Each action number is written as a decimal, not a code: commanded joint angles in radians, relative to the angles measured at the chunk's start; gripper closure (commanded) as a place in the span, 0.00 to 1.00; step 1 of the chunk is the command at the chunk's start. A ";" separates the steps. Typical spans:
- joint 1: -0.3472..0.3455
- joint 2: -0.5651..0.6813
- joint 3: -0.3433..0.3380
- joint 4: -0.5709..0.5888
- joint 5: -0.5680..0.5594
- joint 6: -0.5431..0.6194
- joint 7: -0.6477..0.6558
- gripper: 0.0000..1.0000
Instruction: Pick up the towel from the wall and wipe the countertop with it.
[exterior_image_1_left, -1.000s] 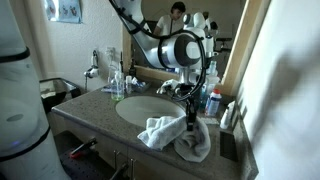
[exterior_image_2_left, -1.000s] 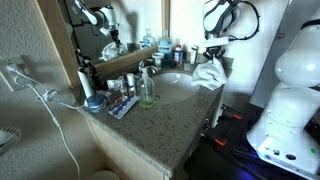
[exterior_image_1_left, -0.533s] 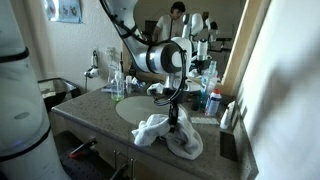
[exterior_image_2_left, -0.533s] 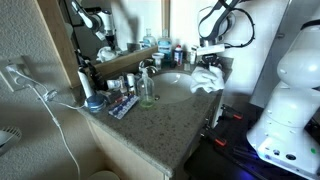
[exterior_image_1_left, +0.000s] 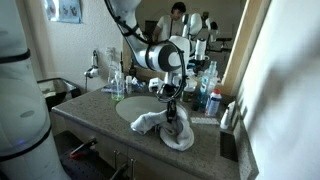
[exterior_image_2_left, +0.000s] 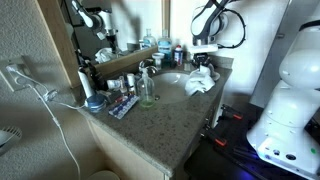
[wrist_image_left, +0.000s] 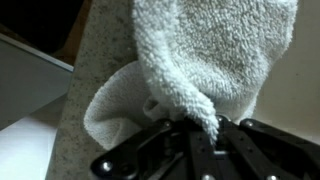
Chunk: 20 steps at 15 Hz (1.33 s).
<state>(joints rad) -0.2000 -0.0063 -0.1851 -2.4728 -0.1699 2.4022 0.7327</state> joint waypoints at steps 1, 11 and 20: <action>-0.020 0.044 -0.028 0.061 -0.060 0.018 0.018 0.93; -0.062 0.012 -0.115 0.040 -0.182 -0.034 0.105 0.94; -0.006 0.027 -0.039 0.021 0.036 -0.094 -0.085 0.94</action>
<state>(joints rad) -0.2215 0.0312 -0.2455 -2.4468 -0.2091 2.3243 0.7198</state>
